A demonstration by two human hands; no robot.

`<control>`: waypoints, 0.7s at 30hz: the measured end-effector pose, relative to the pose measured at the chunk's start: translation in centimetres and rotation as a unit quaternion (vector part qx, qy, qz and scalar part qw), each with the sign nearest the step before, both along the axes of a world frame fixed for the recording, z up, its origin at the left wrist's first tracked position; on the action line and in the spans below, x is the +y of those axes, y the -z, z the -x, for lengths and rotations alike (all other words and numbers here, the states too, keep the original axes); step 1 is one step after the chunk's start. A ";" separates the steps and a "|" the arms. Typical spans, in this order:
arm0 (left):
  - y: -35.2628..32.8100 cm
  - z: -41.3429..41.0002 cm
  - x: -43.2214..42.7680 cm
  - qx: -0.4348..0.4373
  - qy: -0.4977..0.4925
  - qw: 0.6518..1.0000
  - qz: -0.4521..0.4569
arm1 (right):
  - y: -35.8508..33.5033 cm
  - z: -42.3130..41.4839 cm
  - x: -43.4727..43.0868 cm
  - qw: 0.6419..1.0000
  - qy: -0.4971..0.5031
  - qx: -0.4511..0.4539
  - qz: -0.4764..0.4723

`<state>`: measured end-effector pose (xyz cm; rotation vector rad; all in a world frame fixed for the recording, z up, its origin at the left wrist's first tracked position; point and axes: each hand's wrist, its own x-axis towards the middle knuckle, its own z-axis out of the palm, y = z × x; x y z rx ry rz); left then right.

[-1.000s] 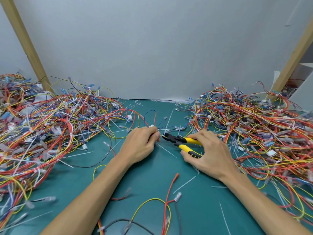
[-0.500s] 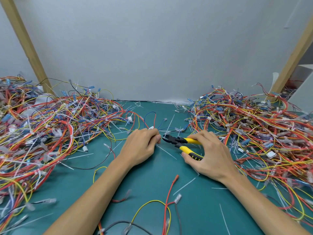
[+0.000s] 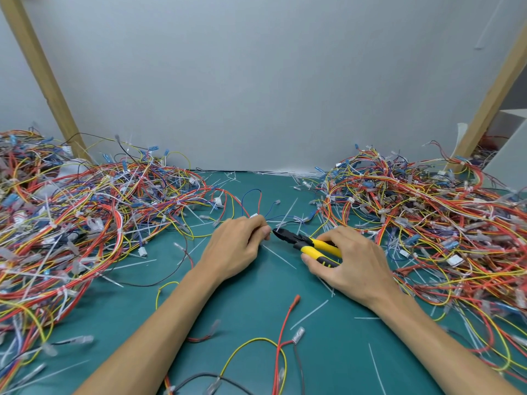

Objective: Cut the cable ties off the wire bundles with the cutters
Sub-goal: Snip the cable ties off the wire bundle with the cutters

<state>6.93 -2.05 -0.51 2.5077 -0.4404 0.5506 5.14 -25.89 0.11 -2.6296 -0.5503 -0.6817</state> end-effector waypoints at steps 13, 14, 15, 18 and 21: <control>-0.2 -0.3 -0.1 0.021 0.022 0.996 0.087 | 0.3 -0.3 0.0 0.999 0.017 0.032 0.012; -0.2 -0.3 -0.2 0.017 0.024 0.995 0.094 | 0.3 -0.3 0.0 0.999 0.017 0.036 0.008; -0.2 -0.3 -0.3 0.011 0.025 0.994 0.103 | 0.3 -0.3 -0.1 0.999 0.017 0.039 0.004; -0.2 -0.2 -0.3 -0.006 0.020 0.994 0.112 | 0.2 -0.3 -0.1 0.999 0.018 0.042 -0.002; -0.1 -0.2 -0.3 -0.011 0.018 0.994 0.108 | 0.1 -0.2 -0.2 0.999 0.021 0.035 -0.010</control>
